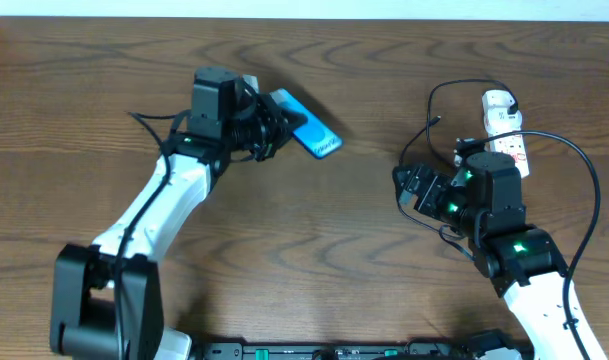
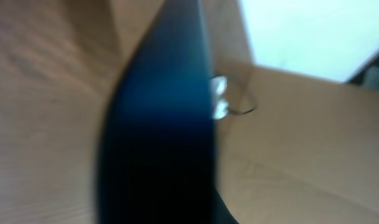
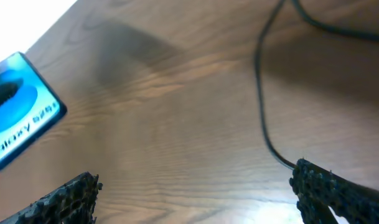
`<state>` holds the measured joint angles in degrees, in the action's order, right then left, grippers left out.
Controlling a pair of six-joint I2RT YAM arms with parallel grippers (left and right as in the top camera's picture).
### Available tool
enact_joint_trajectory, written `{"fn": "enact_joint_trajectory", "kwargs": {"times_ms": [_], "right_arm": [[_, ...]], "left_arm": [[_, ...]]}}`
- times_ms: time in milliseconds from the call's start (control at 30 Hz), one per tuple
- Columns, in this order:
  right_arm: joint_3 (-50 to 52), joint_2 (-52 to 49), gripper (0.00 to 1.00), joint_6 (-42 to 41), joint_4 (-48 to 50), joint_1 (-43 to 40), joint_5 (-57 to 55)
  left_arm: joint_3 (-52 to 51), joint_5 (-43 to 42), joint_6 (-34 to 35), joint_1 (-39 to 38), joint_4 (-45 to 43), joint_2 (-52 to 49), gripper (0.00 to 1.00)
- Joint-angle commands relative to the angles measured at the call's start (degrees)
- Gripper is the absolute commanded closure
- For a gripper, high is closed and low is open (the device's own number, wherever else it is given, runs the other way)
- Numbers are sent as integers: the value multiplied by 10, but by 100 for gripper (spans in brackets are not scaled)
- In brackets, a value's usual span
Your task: Plug charger to phone and switch on socket
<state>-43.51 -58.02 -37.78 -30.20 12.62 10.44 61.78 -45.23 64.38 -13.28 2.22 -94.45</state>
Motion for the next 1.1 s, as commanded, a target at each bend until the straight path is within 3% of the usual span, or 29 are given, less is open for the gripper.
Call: {"fn": "enact_joint_trajectory", "kwargs": {"times_ms": [0, 200, 467, 633, 833, 933, 1067], "right_arm": [[-41, 0, 4, -13, -25, -14, -31], [-145, -58, 5, -14, -139, -21, -99], [-313, -254, 5, -7, -290, -21, -120], [-347, -349, 5, -7, -291, -20, -72], [-346, -393, 8, -7, -282, -20, -55], [-346, -398, 1, -7, -276, -19, -56], [-345, -398, 1, -7, -261, -17, -60]], "left_arm": [[13, -45, -92, 1, 28, -14, 92], [13, -89, -167, 1, 50, -17, 93], [13, -289, -372, 1, 50, -17, 93], [13, -400, -490, 1, 50, -17, 93], [13, -431, -535, 1, 50, -17, 93], [13, -431, -551, 1, 50, -17, 93], [13, -430, -556, 1, 49, -17, 93]]}}
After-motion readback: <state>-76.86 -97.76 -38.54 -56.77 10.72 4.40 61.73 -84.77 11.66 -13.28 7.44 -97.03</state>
